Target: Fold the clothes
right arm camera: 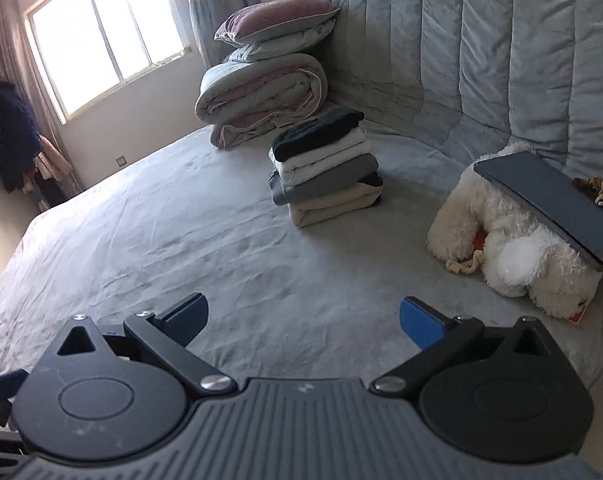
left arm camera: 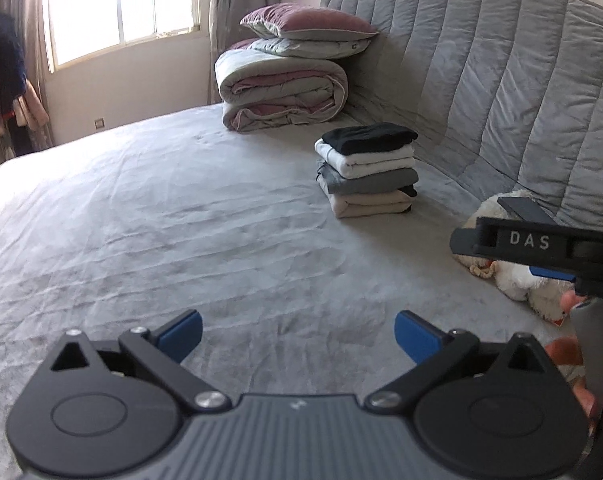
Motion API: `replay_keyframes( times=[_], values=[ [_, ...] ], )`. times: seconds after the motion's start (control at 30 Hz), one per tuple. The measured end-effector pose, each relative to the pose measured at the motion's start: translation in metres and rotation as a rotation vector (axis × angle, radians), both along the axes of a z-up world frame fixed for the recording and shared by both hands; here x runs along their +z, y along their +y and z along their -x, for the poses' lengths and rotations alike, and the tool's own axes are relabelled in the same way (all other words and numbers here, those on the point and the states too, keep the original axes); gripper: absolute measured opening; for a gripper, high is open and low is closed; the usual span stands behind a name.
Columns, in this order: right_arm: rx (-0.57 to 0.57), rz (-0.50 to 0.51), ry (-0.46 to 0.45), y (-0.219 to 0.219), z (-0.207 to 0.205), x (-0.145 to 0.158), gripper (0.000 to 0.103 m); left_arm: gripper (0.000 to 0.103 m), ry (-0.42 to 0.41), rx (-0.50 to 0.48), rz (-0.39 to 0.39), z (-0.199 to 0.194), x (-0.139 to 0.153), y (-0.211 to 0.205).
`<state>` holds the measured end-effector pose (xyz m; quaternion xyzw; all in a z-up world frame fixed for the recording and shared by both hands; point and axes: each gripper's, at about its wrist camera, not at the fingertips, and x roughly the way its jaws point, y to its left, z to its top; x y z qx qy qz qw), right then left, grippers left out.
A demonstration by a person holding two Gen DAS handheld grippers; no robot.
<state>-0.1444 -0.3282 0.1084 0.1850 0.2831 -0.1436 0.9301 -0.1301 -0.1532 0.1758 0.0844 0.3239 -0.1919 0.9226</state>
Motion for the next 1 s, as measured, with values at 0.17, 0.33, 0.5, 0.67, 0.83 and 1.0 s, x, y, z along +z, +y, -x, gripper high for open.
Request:
replay_keyframes(
  times=[0.17, 0.33, 0.5, 0.67, 0.83, 1.0],
  values=[
    [0.003, 0.025, 0.006, 0.004, 0.004, 0.003, 0.103, 0.102, -0.007, -0.001, -0.013, 0.004, 0.002, -0.002],
    [0.006, 0.05, 0.022, 0.007, 0.004, 0.002, 0.103, 0.102, -0.008, -0.005, -0.02, 0.006, 0.002, -0.004],
    [0.012, 0.053, 0.029, 0.008, 0.004, 0.001, 0.103, 0.102, -0.003, -0.013, -0.026, 0.005, 0.0, -0.006],
    [0.012, 0.052, 0.038, 0.008, 0.0, 0.0, 0.103, 0.102, 0.007, -0.017, -0.03, 0.002, -0.004, -0.007],
    [0.021, 0.054, 0.054, 0.011, -0.005, -0.003, 0.103, 0.102, 0.02, -0.016, -0.027, -0.003, -0.008, -0.006],
    [0.029, 0.054, 0.07, 0.013, -0.013, -0.008, 0.103, 0.102, 0.038, -0.008, -0.021, -0.01, -0.015, -0.004]
  ],
)
